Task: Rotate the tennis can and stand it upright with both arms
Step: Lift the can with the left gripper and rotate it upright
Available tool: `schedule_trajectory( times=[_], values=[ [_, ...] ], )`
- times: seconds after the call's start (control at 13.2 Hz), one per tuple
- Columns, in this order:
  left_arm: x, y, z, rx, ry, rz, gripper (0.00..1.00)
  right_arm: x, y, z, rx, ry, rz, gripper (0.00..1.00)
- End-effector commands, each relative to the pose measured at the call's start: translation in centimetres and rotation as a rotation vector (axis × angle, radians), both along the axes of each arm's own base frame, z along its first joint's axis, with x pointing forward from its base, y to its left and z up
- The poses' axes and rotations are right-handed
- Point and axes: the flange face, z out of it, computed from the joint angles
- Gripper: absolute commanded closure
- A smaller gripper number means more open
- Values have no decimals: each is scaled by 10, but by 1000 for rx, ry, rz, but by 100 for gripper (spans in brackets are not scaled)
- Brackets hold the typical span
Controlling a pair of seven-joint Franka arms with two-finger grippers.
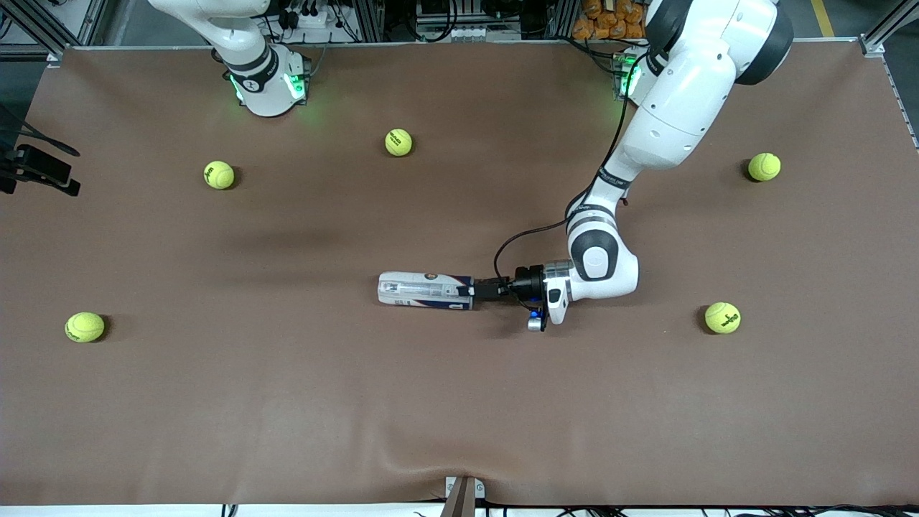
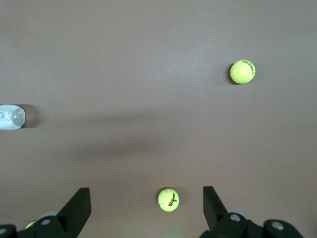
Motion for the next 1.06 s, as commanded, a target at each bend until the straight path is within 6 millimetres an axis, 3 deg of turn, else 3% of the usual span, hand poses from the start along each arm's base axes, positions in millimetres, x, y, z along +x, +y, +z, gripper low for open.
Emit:
schedule_trajectory(
  times=[0.0,0.23,0.61,0.76,0.99],
  values=[
    [20,6,40,21,-91,-27,100,-2,2,9,-1,-29,-16,0],
    [41,25,108,103,-119,-89,100,-2,2,9,5,-32,-16,0],
    [43,28,215,359,-117,-178,100,0,10,8,5,-32,-2,0],
    [48,23,242,450,-129,-189,100,0,11,8,3,-31,-1,0],
    [46,9,266,589,-140,-207,100,0,11,8,3,-33,-1,0]
  ],
)
